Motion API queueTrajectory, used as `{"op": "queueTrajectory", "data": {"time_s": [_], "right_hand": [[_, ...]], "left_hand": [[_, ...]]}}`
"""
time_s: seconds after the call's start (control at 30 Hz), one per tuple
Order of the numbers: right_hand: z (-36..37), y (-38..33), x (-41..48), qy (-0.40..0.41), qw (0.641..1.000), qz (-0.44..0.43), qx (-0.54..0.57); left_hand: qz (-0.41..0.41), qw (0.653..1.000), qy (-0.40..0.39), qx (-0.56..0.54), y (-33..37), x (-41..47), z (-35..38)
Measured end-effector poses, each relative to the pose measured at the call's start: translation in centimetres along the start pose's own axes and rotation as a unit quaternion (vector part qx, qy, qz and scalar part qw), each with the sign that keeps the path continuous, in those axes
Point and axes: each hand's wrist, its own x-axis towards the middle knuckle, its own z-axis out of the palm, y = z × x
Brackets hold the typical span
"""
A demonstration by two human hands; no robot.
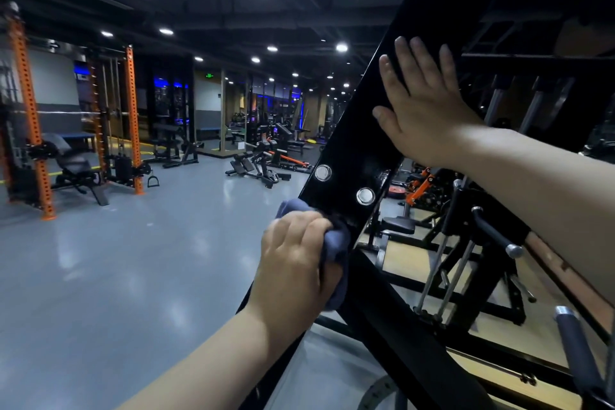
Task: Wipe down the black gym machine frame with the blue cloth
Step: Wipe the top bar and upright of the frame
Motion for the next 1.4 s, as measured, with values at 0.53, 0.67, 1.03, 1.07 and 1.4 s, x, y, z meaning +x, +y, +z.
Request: {"op": "queueTrajectory", "data": {"time_s": [0.53, 0.67, 1.03, 1.07, 1.4], "right_hand": [[2.5, -4.6, -3.4, 0.031, 0.999, -0.009, 0.007], [3.0, -5.1, -3.7, 0.035, 0.999, -0.017, -0.004], [3.3, -7.0, -5.2, 0.031, 0.999, -0.023, 0.03], [3.5, -7.5, -5.5, 0.031, 0.999, -0.03, 0.033], [4.7, -9.0, -7.1, 0.066, 0.996, -0.062, 0.026]], "left_hand": [[-0.03, 0.999, -0.012, 0.003, -0.3, -2.8, 0.4], [-0.149, 0.989, 0.022, 0.005, -1.2, -6.5, -0.1], [-0.189, 0.981, 0.04, -0.004, 2.1, -2.5, 0.5], [-0.19, 0.981, 0.049, 0.005, 1.9, -4.1, 0.8], [-0.439, 0.887, 0.129, -0.061, 2.1, -10.6, 0.7]]}}
